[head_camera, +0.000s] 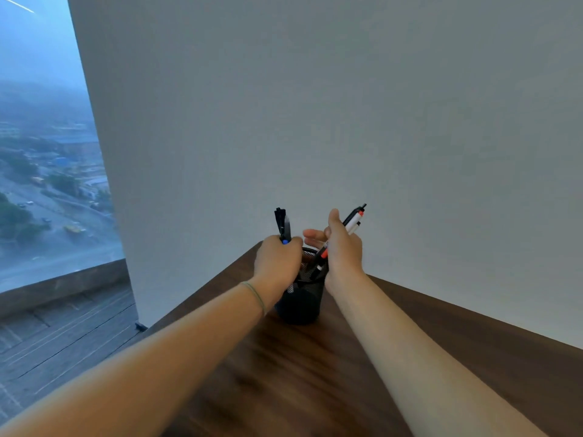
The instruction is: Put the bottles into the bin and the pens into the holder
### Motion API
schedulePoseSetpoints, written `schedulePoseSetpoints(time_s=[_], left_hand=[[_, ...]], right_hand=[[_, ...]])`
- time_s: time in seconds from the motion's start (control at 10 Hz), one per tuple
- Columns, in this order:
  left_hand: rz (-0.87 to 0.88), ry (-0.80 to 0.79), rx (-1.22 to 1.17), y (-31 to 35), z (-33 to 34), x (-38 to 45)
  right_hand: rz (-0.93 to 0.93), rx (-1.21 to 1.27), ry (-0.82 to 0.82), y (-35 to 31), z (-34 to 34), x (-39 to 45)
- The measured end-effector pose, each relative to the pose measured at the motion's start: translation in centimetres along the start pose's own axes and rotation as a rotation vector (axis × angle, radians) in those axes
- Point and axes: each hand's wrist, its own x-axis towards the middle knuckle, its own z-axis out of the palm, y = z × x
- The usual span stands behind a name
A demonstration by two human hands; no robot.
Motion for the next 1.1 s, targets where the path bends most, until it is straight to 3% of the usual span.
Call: schedulePoseSetpoints(time_s=[0.3, 0.5, 0.7, 0.9, 1.1], left_hand=[[0.053, -0.065, -0.113, -0.1, 3.3, -9.0], [0.062, -0.1, -0.303, 0.2, 3.8, -10.9], [0.083, -0.063, -0.359, 0.3, 4.0, -10.7], [0.119, -0.011, -0.426, 0.6, 3.7, -10.5], [0.317, 0.188, -0.436, 4.3, 1.4, -11.3]], right_hand=[[-0.131, -0.223, 0.067, 1.1, -7.2, -7.4], [-0.198, -0.265, -0.011, 1.3, -8.1, -8.0], [-0.172, -0.141, -0.091, 0.9, -8.5, -8.2], [-0.224, -0.238, -0.094, 0.6, -8.8, -8.2], [-0.378, -0.203, 0.034, -2.6, -8.7, -9.8]])
